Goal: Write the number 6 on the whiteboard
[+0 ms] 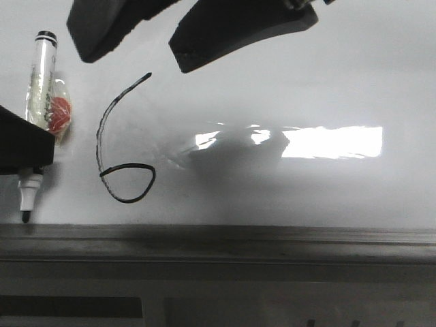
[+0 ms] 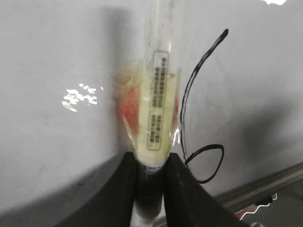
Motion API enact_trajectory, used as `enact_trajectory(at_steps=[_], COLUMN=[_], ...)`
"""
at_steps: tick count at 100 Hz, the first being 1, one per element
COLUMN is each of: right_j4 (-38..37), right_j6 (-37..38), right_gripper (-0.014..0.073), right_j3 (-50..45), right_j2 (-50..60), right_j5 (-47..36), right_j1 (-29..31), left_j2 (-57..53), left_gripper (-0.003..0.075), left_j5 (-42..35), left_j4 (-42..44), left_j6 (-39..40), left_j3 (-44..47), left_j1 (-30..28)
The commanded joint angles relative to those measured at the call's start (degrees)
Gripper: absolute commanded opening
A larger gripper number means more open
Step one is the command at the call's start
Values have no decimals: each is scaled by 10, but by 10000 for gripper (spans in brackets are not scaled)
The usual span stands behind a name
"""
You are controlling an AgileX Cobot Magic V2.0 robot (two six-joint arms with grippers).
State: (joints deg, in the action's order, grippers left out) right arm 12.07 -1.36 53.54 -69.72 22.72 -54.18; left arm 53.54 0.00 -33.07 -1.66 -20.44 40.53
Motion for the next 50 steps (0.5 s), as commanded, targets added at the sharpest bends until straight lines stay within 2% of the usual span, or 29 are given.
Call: enact_trajectory(at_steps=[1,4,9,14,31,36,41,46,50], right_j4=[-2,-2,-2,-2,-8,-12,-14,-24,-32], right_j6=[-6,-6,-6,-6,-6,-6,-6,-6,-6], right_gripper=[417,417,417,417,397,341,241,89,-8], right_j3=[16,16,16,16,16,15,9,-1,-12], right_j2=[16,16,16,16,21,27,38,52,65], right_j5=[-34,-33,-32,-30,-20,-19,-25,-42,-54], right_j1=[-1,-1,-1,-1,-1,-1,-1,-1,-1], left_j2=[0,0,0,0,-35,-58,-86,-117,-144], left_gripper=[206,288,382,436,452,452,443,407,342], left_j5=[-35,-37,-37,-35,-34,-33,-30,-30,-30], left_j4=[-5,-5,-5,-5,-9,-9,-6,-3,0], left_j6=[1,1,1,1,1,1,1,1,1], left_j3=[-18,-18,-18,-18,-18,-18,-18,-18,-18], left_j1=[-2,-2,-2,-2,-2,-2,-2,-2,-2])
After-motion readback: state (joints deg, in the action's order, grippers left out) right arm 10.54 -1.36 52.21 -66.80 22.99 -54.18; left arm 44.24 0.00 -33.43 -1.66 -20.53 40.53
